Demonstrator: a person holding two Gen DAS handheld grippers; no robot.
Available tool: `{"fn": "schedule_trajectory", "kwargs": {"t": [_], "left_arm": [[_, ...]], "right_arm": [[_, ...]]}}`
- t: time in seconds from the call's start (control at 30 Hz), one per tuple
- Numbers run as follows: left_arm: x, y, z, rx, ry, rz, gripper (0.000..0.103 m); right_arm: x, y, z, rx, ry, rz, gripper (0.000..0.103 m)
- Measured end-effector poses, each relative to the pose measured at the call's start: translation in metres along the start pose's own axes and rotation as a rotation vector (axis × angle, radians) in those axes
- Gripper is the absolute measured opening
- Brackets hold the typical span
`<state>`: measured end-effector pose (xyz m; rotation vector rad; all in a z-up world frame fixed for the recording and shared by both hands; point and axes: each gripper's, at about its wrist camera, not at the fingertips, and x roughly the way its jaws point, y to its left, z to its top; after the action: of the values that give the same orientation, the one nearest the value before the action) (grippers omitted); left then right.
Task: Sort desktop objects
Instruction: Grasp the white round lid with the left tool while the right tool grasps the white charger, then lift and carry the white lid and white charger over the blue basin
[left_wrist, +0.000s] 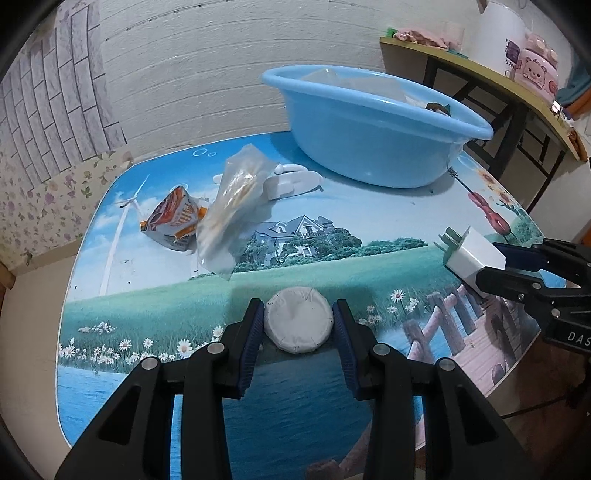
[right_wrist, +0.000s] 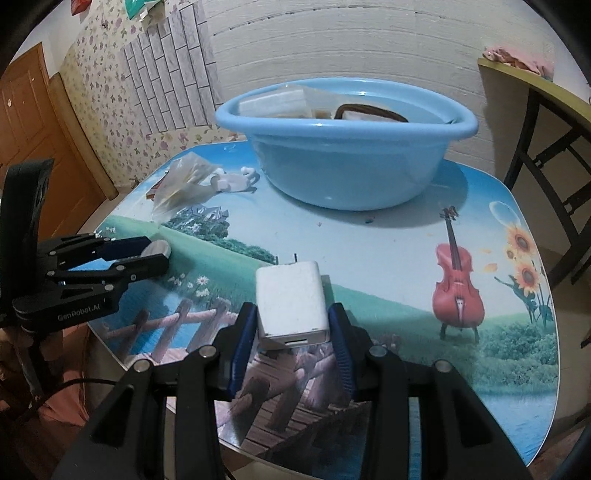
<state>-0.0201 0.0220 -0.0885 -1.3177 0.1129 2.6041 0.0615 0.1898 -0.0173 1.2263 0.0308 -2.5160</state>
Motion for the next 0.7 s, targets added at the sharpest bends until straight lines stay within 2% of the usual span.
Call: {"fn": "schedule_trajectory", "kwargs": {"t": [0.3,0.53,0.7], "left_arm": [[0.0004,-0.0008,-0.0001,0.010,-0.014,0.010,0.037],[0.0004,0.0014,0.0003,0.008,-0.012,-0.009,0.037],[0.0016,0.0004,0.0008,0.016,-0.011,-0.015,0.041]], "right_arm": [[-0.0003,-0.0010,-0.0006,-0.001,-0.001,0.003,0.039],[0.0010,0.0006,0.0008,-0.008,0.001,0.002,0.040],[0.0037,0.0032,0.0000,-0.018,0.014,0.003,0.040]]}}
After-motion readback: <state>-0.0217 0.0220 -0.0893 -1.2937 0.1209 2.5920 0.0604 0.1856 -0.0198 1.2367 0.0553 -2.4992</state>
